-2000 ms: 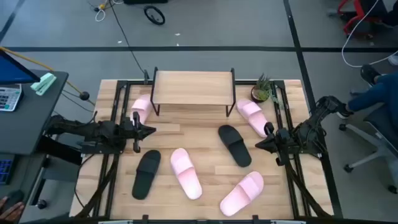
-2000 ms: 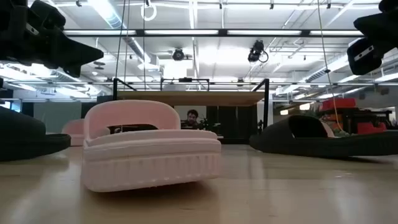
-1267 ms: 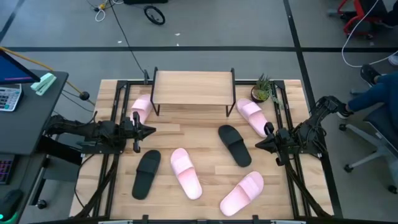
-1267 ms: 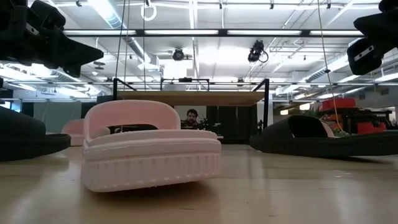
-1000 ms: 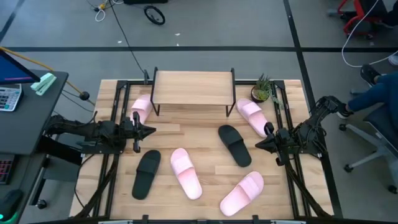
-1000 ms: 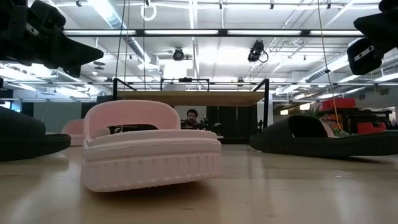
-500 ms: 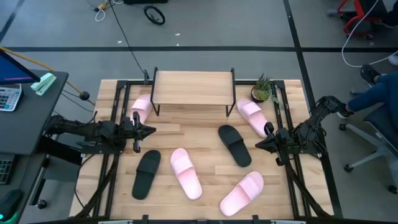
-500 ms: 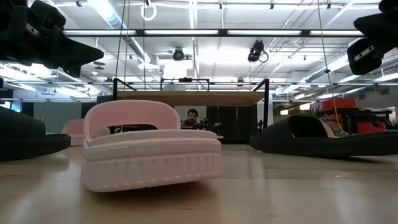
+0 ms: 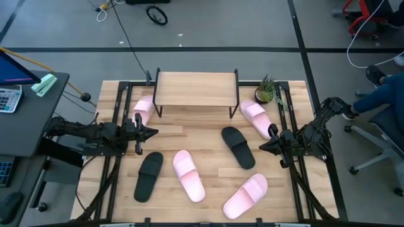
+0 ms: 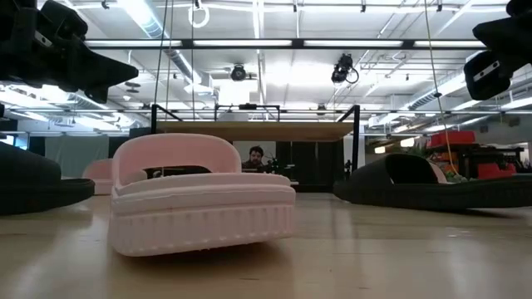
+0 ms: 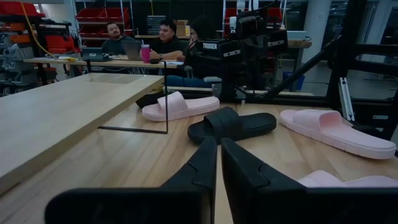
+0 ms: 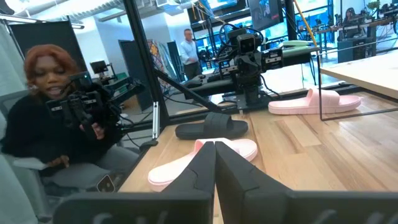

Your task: Pick and place slides into the shelf

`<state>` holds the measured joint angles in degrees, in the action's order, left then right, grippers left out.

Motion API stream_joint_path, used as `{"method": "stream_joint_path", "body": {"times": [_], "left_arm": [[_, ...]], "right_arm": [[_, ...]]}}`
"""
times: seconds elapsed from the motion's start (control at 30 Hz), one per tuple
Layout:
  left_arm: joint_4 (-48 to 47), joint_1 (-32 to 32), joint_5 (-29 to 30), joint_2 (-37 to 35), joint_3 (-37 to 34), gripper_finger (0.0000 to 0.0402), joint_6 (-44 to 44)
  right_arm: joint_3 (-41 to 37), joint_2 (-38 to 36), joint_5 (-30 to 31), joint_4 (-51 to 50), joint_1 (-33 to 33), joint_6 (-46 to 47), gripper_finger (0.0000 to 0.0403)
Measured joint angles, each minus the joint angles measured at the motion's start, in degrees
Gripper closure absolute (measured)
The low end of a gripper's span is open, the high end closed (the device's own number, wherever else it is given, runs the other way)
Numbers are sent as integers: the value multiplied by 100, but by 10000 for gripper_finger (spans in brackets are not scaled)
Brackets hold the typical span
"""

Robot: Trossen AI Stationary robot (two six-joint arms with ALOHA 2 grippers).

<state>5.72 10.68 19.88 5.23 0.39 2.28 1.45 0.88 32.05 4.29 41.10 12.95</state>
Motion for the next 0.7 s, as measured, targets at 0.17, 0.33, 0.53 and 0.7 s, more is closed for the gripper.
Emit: {"method": "stream_joint_path", "body": {"times": [0.17,0.33,0.53,0.7], "left_arm": [[0,0,-2,0,0,365,0],[1,0,-2,-1,1,373,6],[87,2,-2,0,0,378,140],[74,2,-2,-2,0,369,186]], "right_arm": [[0,-2,0,0,0,0,389],[0,-2,0,0,0,0,389],[0,-1,0,0,0,0,389],[0,-2,0,0,0,0,389]]}}
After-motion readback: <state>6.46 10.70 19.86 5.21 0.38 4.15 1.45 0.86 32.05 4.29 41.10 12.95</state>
